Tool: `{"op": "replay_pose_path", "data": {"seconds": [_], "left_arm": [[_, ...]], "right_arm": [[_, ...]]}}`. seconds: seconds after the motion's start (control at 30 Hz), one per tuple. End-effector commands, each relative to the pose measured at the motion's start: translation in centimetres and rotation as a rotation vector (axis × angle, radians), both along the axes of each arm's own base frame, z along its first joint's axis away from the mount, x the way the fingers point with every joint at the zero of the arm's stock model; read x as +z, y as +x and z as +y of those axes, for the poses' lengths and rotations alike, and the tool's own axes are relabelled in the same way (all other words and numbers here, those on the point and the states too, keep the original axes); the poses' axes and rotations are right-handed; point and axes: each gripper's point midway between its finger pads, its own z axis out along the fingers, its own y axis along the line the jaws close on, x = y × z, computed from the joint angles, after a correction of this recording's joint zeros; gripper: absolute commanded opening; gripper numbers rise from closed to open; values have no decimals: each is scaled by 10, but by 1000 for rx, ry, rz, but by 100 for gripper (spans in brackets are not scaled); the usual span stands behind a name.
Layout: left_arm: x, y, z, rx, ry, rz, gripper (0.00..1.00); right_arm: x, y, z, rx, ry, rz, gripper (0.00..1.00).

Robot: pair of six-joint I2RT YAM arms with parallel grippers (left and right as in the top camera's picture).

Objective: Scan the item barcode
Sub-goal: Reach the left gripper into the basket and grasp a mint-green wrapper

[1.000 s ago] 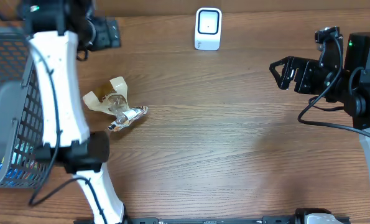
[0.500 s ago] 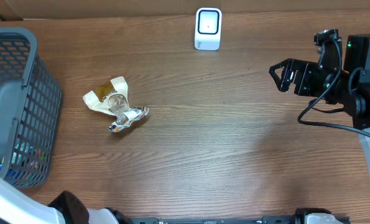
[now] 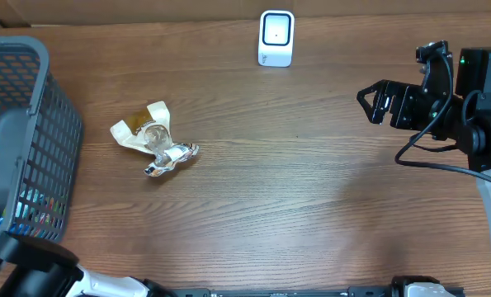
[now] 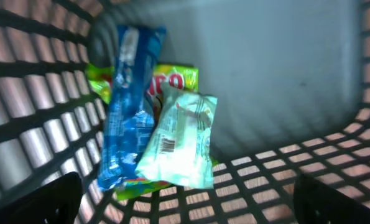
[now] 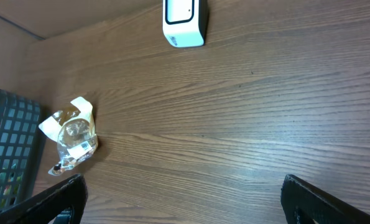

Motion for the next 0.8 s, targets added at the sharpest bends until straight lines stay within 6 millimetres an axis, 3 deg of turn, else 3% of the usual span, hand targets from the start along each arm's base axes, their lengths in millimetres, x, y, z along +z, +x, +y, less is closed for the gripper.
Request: {"op": "replay_pose_path", "data": {"seconds": [0.0,0.13,0.37,0.63,0.77], "left_arm": [[-29,7,-8,-26,-69,31,100],[-70,4,-10,-26,-130,92,100],[-118,8,-11,-32,-163,113,99],[-154,11,-18,-40,-139,151,92],[-163,15,-23,-46,-135,157,77]], "right_arm": [[13,0,2,8,5,-38,100],[12,0,2,8,5,-34,100],[12,-1,2,8,5,-31,100],[12,-1,2,8,5,-30,100],[12,-1,2,8,5,-30,100]]}}
